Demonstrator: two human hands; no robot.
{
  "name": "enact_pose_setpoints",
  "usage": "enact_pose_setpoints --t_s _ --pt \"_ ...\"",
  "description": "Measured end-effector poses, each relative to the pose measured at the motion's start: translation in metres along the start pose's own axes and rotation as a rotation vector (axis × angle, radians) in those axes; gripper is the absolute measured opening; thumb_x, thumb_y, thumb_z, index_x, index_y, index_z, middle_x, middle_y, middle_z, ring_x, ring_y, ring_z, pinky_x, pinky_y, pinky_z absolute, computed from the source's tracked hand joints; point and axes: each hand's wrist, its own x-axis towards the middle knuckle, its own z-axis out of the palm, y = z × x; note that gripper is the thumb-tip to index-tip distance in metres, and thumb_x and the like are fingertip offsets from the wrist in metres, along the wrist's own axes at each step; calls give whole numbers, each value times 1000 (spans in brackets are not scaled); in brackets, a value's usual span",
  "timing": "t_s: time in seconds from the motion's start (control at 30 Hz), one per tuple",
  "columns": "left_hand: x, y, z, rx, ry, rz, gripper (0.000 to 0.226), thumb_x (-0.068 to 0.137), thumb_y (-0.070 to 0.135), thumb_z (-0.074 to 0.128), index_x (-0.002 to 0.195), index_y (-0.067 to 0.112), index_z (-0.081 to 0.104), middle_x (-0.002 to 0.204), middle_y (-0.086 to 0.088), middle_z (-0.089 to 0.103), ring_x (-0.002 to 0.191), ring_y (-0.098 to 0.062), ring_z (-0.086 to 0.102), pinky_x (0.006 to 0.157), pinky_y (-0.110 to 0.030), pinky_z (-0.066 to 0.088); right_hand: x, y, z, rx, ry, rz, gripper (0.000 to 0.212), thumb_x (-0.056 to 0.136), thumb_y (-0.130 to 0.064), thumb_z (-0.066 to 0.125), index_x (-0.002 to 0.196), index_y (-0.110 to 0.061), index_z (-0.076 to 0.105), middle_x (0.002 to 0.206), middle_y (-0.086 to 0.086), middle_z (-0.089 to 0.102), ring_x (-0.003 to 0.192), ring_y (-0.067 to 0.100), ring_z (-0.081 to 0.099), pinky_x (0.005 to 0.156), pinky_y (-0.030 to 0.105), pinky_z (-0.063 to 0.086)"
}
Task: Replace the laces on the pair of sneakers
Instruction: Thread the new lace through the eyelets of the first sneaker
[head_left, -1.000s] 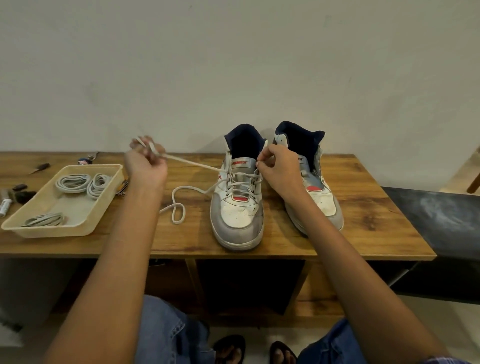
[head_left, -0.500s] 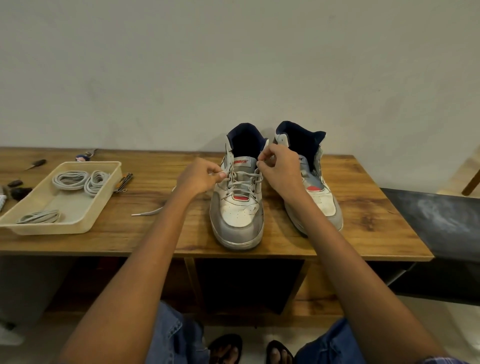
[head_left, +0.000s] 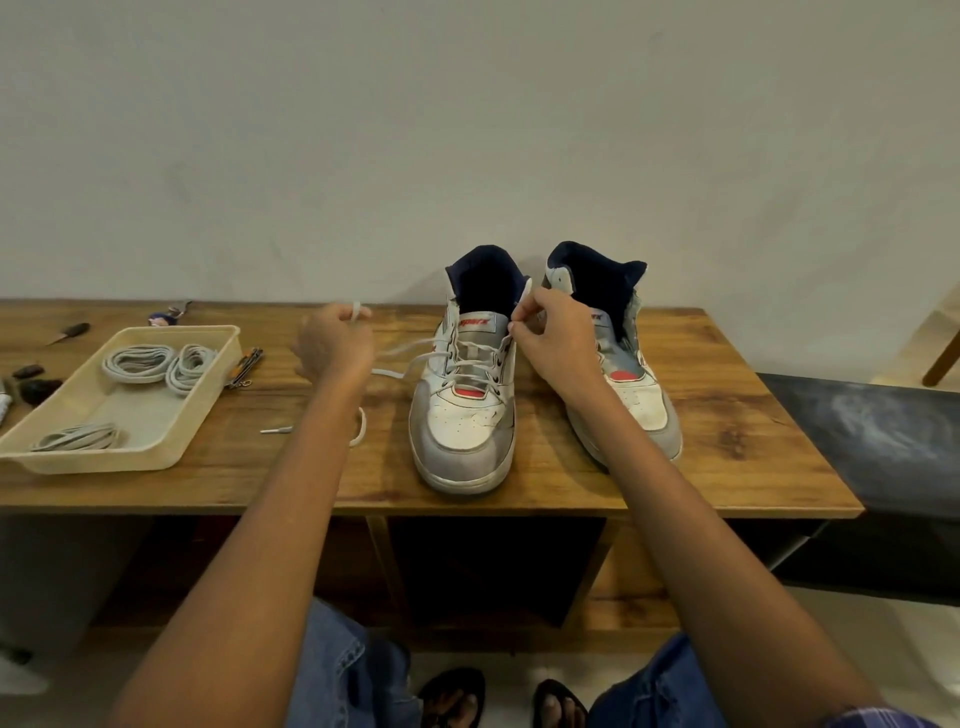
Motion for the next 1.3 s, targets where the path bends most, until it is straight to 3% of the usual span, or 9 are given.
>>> enact_pose_setpoints --t_s 0.2,0.33,0.47,0.63,0.87,0.97,1.07,1.13,1.3 --pt "-9 -12 -2 775 -283 145 40 84 40 65 110 9 58 116 -16 59 111 -35 51 92 -43 42 0 0 0 -18 -1 -8 1 86 -9 64 86 -8 63 86 0 58 75 8 50 65 5 35" --pt "-17 9 -2 515 -157 467 30 88 26 63 110 5 62 115 -15 61 107 -32 55 87 -39 45 -1 -5 3 -162 -7 -80 7 88 -13 60 91 -9 65 94 4 59 87 13 51 78 25 45" --pt "-27 15 6 203 -429 676 22 82 9 69 103 11 71 100 -7 71 92 -17 65 87 -30 49 -10 -19 10 -363 -84 -183 25 91 -29 56 96 -8 68 116 8 54 113 22 41 85 23 33" --pt "-28 12 8 212 -428 700 14 77 6 73 90 9 73 85 -5 71 76 -14 64 77 -29 52 -18 -29 19 -512 -159 -151 26 94 -27 53 106 -11 69 140 9 40 129 26 28 100 35 36" --pt "-43 11 9 347 -170 852 10 74 7 72 77 13 65 79 -1 65 77 -19 57 59 -32 43 -19 -22 22 -327 -40 -155 15 86 -15 66 97 -11 74 121 9 58 117 28 41 89 34 40" --pt "-42 14 14 336 -143 719 13 79 4 67 81 16 67 83 0 67 82 -16 58 56 -23 33 -21 -21 25 -314 5 -159 13 84 -14 67 93 -9 75 114 11 62 113 30 44 85 35 42" --pt "-25 14 11 226 -387 494 24 79 7 71 102 14 68 99 -3 70 93 -16 63 76 -30 48 -17 -20 23 -366 -46 -179 22 90 -21 61 106 -9 71 121 10 56 118 29 39 89 35 41" --pt "-21 14 6 218 -523 475 24 86 12 65 109 8 68 104 -8 70 97 -20 63 91 -36 48 -17 -19 24 -407 -77 -190 27 92 -25 56 110 -9 69 126 11 53 121 29 37 91 36 40" --pt "-24 11 8 223 -462 537 13 84 13 68 95 11 74 92 -6 73 87 -17 66 85 -38 52 -20 -20 32 -399 -40 -199 20 90 -14 56 97 -6 72 119 13 58 116 32 40 89 38 40"
